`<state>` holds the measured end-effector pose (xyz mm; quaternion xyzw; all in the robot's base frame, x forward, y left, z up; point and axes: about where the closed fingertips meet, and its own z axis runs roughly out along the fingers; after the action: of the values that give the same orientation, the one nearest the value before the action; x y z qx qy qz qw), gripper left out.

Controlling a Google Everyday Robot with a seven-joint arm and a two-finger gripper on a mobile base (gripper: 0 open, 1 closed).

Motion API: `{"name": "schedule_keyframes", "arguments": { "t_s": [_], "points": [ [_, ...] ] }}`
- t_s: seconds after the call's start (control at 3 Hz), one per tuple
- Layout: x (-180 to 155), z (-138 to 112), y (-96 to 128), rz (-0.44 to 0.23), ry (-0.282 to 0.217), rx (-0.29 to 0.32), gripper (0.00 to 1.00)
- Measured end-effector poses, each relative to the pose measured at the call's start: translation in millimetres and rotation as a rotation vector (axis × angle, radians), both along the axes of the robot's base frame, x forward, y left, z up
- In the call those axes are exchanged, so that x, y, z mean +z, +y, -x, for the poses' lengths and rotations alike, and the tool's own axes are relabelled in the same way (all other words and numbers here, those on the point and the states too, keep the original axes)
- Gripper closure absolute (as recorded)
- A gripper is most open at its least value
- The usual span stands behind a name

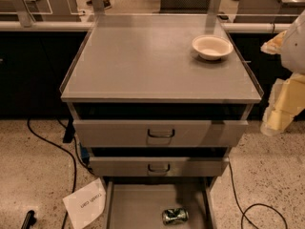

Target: Pick green can from bottom drawer and place on counter

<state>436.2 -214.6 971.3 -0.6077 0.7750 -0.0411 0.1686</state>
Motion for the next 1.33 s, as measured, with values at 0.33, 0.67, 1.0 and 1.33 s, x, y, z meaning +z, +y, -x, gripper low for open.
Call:
{"name": "schedule_keyframes", "arguments": {
  "t_s": [0.33,0.67,1.0,1.33],
  "points": [
    [-27.4,3.2,-1.6,-0.008,-0.035,0.012,0.00],
    [-78.9,0.1,-6.5,-0.038,-0.064,0.025,0.00],
    [-128.3,-2.4,-12.6,-0.102,-0.076,0.035,0.00],
    [-164.1,1.4,-14.5,-0.140,-0.112,-0.008,0.00]
  ]
}}
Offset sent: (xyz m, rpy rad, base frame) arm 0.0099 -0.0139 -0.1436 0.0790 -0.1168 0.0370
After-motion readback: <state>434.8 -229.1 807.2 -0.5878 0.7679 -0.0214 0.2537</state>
